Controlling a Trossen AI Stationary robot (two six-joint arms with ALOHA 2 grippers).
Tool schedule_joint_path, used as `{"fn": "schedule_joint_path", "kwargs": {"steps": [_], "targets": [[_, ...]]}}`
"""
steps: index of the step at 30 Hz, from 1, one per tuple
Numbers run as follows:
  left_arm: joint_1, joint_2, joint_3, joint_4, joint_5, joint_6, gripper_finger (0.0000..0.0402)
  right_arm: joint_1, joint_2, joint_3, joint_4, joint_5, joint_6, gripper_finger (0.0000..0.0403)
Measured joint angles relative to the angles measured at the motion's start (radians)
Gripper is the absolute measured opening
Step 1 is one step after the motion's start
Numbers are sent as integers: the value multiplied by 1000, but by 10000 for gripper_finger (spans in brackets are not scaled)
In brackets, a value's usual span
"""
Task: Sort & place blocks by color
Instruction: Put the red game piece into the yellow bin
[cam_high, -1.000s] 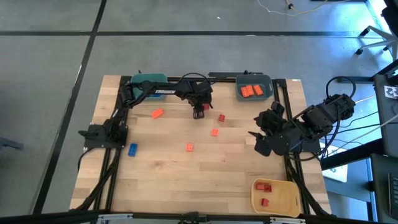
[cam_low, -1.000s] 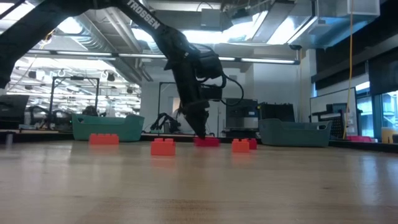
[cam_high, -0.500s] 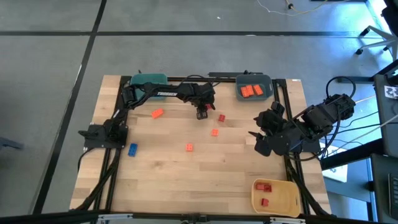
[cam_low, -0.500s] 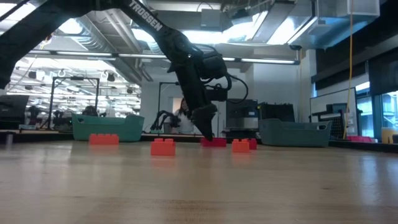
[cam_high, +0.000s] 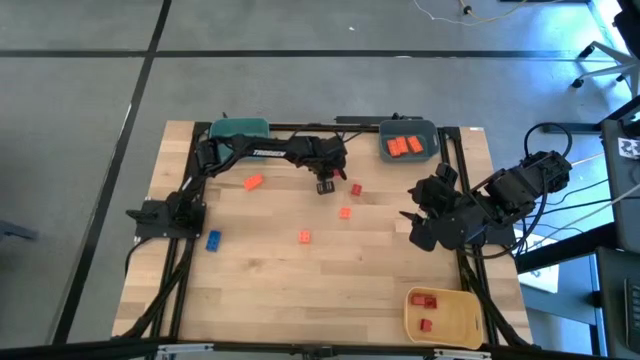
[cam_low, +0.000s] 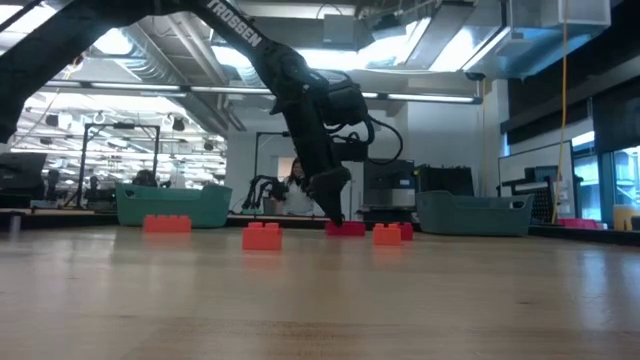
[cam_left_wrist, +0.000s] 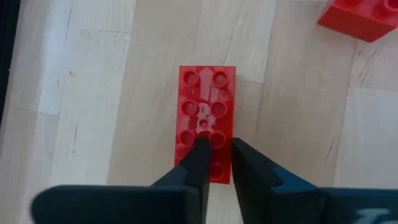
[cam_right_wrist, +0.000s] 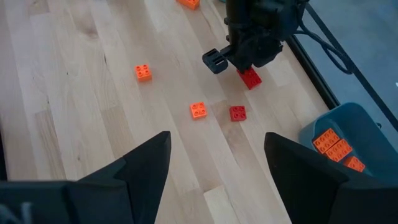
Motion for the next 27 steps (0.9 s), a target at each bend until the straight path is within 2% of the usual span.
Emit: {"fn": "schedule_joint_path", "kwargs": {"steps": [7,11,18,27], "targets": [[-29,-1,0,-11,-16,-1,2,0,0,0,0,0,0,262],[-33,3,42,-56,-17,-1,0,0,0,0,0,0,0,262],[-34,10,142,-178,62,0,1,0,0,0,0,0,0,262],[-76,10,194,-282,58,-8,1,0,0,0,0,0,0,262]]}}
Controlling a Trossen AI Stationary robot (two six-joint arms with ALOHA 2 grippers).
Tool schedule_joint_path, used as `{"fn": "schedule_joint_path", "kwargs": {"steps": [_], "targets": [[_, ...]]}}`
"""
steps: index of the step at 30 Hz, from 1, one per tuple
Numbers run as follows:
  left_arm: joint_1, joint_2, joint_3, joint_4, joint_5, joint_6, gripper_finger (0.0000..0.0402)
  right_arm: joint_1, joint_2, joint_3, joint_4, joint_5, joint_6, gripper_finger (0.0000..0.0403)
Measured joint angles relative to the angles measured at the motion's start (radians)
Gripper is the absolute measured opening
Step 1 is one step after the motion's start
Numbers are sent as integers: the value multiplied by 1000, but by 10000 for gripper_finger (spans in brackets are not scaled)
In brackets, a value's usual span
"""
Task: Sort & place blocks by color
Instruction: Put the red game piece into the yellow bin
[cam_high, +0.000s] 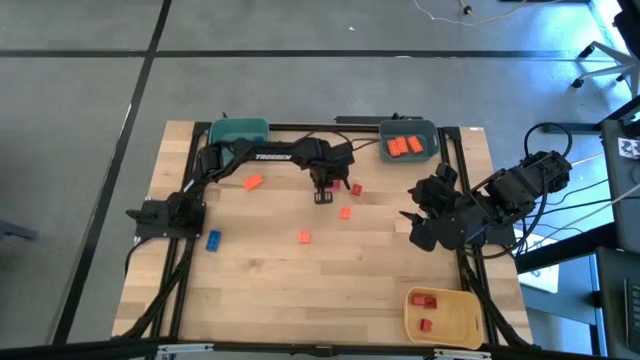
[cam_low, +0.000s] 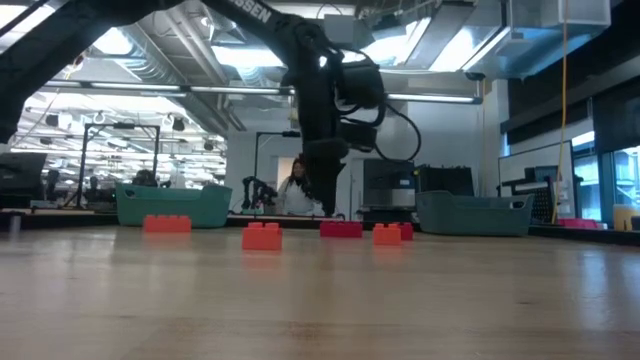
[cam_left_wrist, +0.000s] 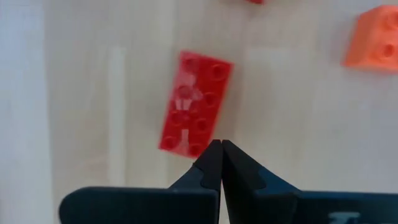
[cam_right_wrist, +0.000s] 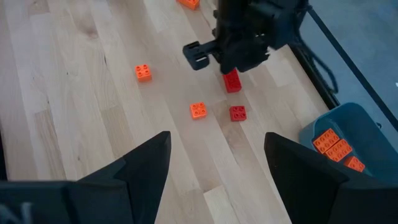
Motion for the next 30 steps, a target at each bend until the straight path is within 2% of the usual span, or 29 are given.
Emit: {"fn": "schedule_joint_path", "kwargs": {"steps": [4,10,19,24,27,30], "targets": [[-25,-2,0,-6,-15,-10,1,0,0,0,0,0,0,262],[-45,-4,2,-14,-109,-13,5,0,0,0,0,0,-2,262],[-37,-5,3,-50,-112,-16,76,0,0,0,0,0,-3,262],[-28,-5,3,-48,-114,-67,115,0,0,0,0,0,-3,262],[-29,-6,4,-34,-159,-84,125,0,0,0,0,0,-2,262],[-33,-6,4,-32,-161,-17,126,0,0,0,1,0,3,262]]}}
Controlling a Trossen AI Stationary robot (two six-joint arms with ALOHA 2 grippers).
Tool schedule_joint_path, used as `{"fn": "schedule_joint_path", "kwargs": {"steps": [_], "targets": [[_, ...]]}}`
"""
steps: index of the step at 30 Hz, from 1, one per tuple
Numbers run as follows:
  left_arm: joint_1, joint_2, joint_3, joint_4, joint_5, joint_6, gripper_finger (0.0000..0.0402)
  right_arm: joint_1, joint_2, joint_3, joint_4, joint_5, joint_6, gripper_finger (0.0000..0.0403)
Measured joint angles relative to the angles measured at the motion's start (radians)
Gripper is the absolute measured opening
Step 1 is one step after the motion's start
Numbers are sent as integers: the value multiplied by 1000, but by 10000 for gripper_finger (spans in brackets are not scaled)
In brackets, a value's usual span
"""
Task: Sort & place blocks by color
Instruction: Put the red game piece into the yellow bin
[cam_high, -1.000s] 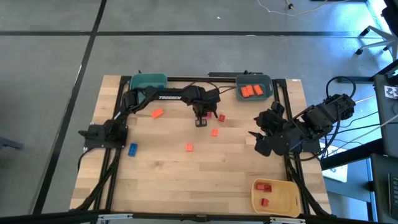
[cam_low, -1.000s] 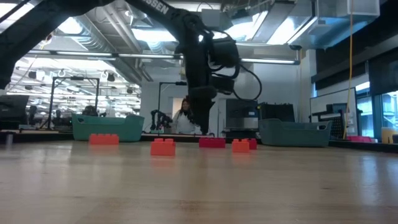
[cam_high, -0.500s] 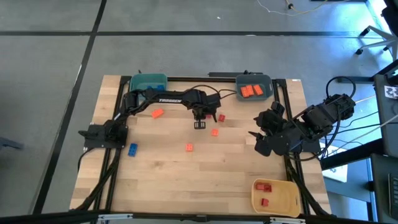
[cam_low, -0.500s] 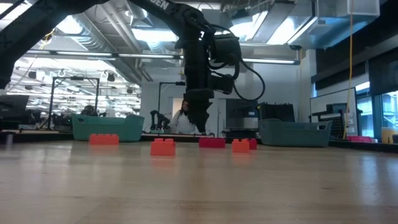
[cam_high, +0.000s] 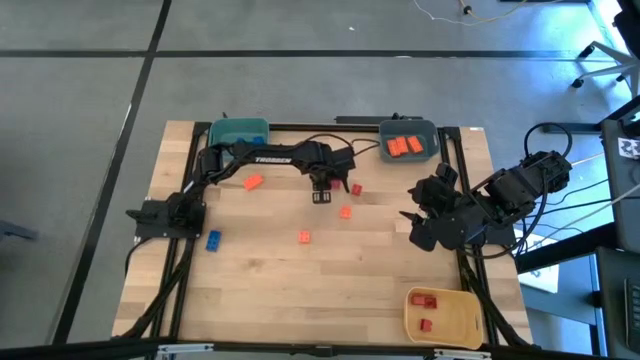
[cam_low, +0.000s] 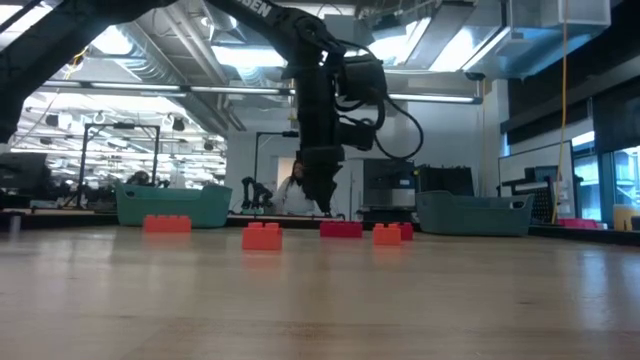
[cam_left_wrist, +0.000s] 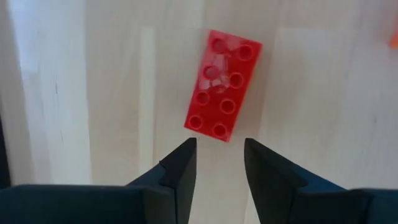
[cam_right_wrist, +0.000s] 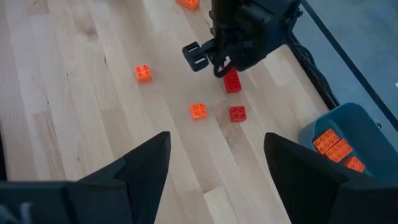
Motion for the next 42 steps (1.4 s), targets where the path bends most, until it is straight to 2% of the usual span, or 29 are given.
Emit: {"fn": "schedule_joint_path", "kwargs": {"steps": [11,15,22,29,34,42], "targets": [[-60,0,0,2,-41,440,127,0,0,0,2,0,27,262],[-85,0,0,5,-88,397,127,0,0,0,2,0,27,262],[-104,-1,0,9,-178,448,127,0,0,0,2,0,27,262],[-98,-1,0,38,-112,444,128,0,0,0,3,0,57,262],[-99,-1,0,113,-112,444,128,0,0,0,3,0,94,262],[-104,-1,0,114,-79,417,128,0,0,0,3,0,108,262]]}}
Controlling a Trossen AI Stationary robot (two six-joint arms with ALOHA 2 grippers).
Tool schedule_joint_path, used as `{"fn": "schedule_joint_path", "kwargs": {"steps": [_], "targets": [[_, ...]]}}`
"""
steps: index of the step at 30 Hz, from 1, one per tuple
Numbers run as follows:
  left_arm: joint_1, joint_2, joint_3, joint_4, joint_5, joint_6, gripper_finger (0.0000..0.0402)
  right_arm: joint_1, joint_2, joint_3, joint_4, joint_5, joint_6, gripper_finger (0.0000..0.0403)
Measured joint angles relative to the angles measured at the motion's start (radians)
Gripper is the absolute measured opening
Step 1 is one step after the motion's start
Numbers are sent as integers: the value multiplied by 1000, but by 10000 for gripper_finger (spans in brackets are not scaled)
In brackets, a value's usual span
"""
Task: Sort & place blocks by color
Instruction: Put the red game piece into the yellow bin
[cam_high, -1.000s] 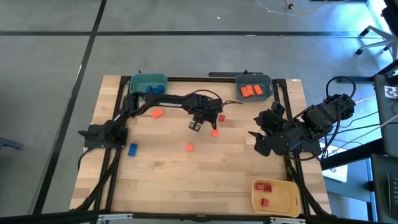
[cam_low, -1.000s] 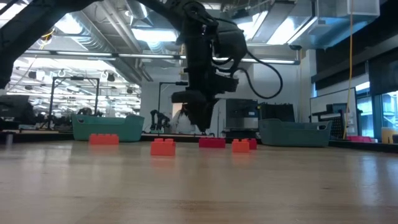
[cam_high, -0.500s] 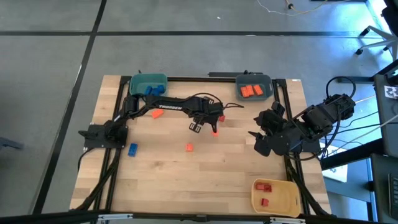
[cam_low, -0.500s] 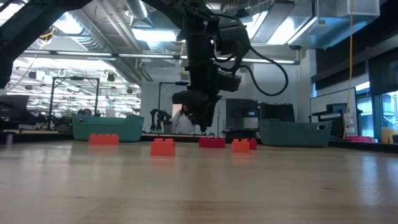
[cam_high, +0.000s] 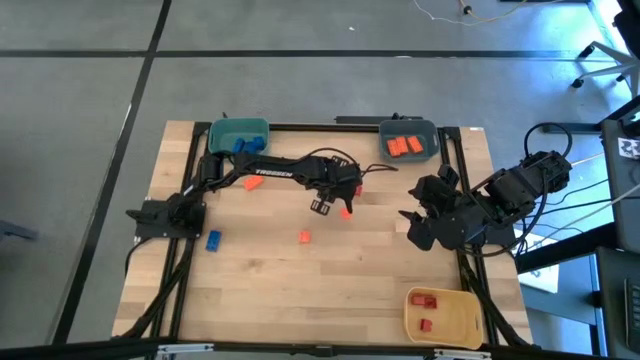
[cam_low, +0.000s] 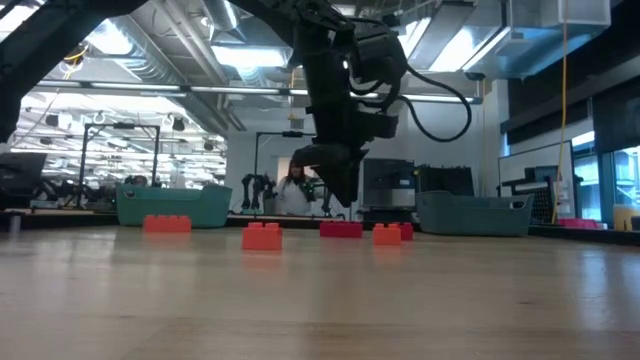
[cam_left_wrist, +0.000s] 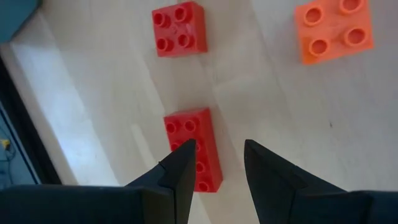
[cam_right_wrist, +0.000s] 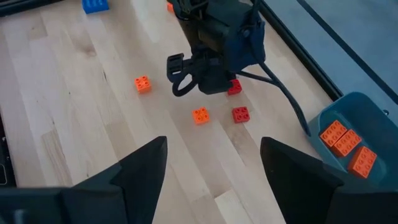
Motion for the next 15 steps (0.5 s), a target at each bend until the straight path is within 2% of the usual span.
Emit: {"fn": "schedule_joint_path", "kwargs": {"steps": [15], "targets": [[63,0,0,0,23,-85,128,0,0,0,0,0,-5,262]]}}
